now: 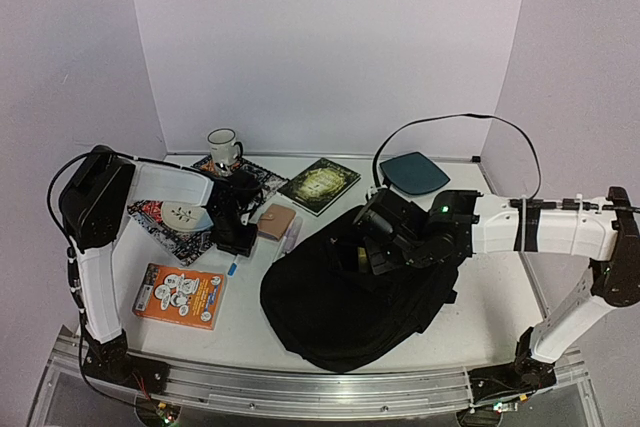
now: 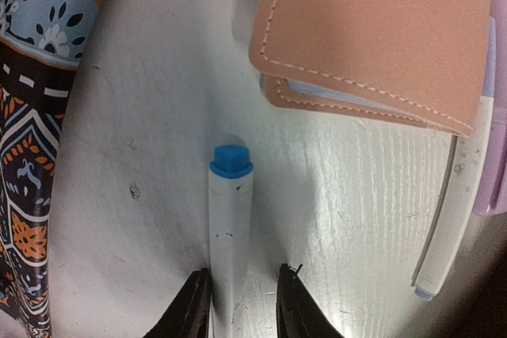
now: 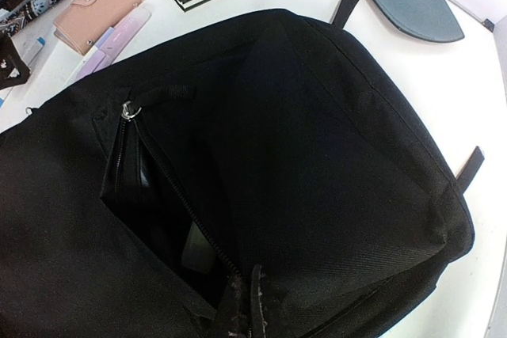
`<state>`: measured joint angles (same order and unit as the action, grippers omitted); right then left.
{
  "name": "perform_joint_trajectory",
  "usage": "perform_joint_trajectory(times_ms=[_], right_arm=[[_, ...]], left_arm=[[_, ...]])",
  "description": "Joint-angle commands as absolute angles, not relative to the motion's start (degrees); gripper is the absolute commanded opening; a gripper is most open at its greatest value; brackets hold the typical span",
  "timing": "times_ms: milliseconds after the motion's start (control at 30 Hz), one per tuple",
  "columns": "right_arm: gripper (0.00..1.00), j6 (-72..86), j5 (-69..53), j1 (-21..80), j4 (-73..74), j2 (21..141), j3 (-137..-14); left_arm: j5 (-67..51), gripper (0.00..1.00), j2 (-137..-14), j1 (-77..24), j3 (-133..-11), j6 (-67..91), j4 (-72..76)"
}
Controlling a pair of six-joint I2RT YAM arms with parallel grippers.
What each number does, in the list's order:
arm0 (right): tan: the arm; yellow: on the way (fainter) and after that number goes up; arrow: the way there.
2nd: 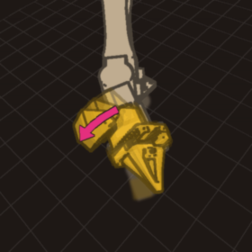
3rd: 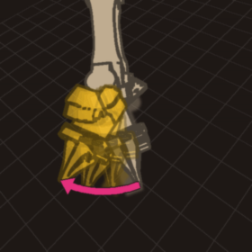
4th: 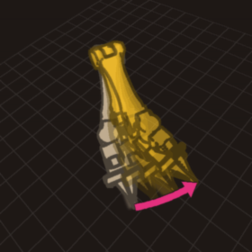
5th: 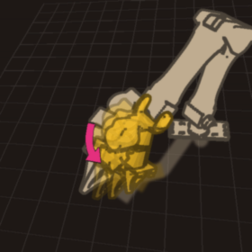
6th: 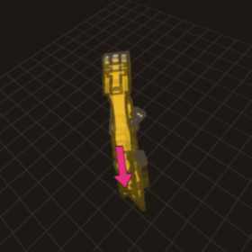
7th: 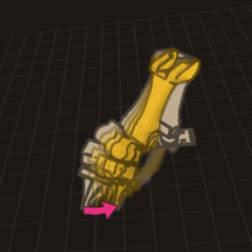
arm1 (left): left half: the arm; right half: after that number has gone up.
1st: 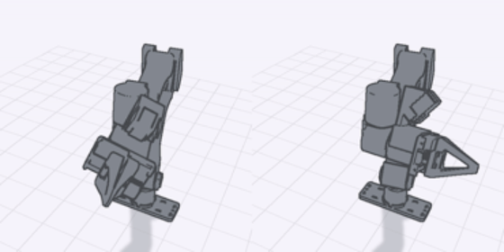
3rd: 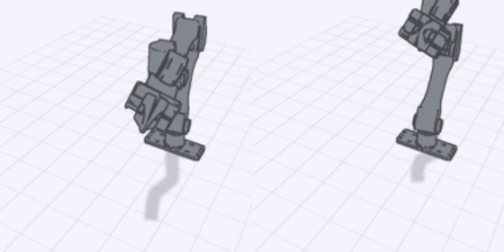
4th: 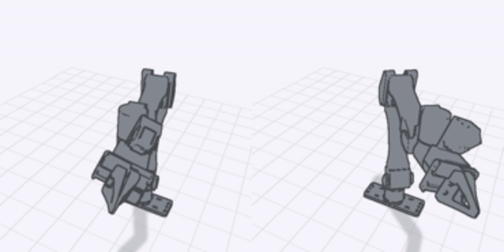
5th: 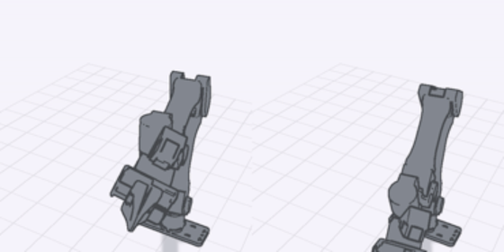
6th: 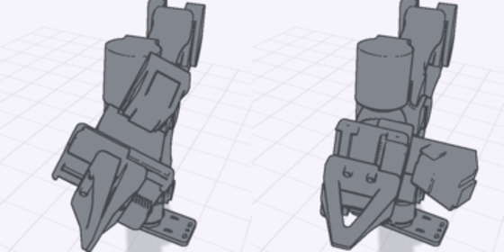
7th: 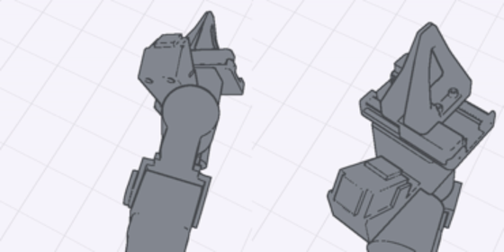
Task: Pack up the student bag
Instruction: Pick up the pen at the center of the board.
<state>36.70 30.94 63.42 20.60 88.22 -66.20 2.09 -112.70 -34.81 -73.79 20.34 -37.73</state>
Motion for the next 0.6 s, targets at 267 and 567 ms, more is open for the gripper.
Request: perform_joint_trajectory(times_ms=[267,567], right_arm=[[0.00,36.51,34.59,63.67,23.19,89.44,-68.66],[0.00,36.59,34.63,63.65,22.04,90.10,-69.52]], left_arm=[[-1.71,0.05,-113.80,-34.54,-77.34,18.10,-43.70],[-5.93,0.00,-108.20,-34.54,-79.34,20.12,-41.92]])
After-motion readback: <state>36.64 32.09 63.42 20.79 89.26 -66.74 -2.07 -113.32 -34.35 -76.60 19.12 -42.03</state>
